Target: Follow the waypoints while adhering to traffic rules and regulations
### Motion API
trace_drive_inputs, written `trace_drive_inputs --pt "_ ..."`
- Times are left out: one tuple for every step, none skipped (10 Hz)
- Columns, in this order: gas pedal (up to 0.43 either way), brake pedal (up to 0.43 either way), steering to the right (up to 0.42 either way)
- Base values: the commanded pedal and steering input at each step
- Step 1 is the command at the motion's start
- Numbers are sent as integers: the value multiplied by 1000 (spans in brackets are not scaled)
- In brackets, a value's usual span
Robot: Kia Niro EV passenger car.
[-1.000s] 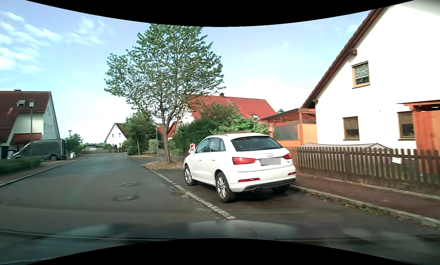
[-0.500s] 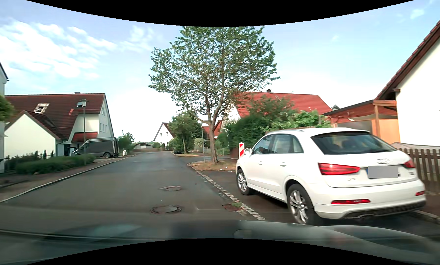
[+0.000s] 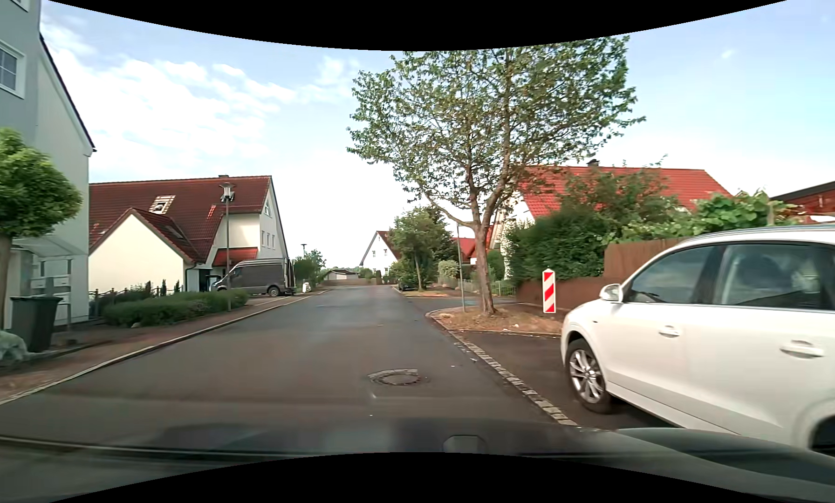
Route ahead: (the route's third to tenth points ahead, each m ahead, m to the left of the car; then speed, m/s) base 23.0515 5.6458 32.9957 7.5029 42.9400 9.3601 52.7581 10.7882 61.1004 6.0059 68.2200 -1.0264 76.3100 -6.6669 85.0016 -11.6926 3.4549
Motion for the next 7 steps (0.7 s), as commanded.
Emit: trace_drive_inputs --pt "79 0 -296" --pt "79 0 -250" --pt "79 0 -214" --pt "79 0 -175" --pt "79 0 -146" --pt "79 0 -125" --pt "79 0 -103"
